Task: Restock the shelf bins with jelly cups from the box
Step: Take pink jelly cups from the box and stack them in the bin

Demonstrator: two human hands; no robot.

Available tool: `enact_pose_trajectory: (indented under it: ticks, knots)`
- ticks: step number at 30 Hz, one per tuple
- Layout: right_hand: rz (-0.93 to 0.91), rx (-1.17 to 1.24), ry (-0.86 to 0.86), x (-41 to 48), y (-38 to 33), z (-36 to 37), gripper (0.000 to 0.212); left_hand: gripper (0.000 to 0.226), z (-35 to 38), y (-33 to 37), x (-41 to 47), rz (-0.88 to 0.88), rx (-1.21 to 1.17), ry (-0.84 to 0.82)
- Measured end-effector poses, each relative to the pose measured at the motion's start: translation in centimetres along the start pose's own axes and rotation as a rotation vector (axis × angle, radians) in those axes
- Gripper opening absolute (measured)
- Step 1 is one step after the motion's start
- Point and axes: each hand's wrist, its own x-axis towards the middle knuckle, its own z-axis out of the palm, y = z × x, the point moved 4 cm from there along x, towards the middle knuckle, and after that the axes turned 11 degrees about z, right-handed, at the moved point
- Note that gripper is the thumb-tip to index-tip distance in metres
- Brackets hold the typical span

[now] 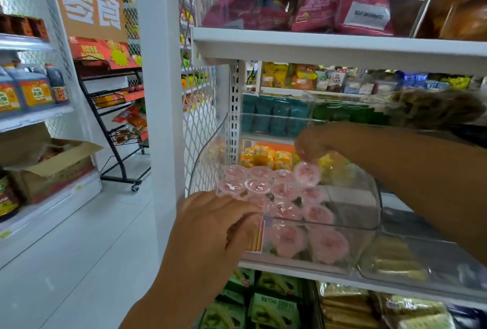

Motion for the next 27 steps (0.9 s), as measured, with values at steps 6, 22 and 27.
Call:
enact_pose_trajectory:
  ticks: [6,22,27]
  knots:
    - [0.016,0.04,-0.02,0.2,-0.7,0.9,0.049,0.033,0.3,-0.1,0.0,-0.002,0.014,0.017]
    - [-0.322,1.146,0.692,-20.0,-0.1,-2.2,0.035,0.026,-1.8,3.2,-1.6,0.113,0.051,0.392]
    - [-0.606,1.761,0.131,-29.8,-4.3,11.7,0.015,0.026,6.6,8.2,-11.8,0.023,-0.294,0.21]
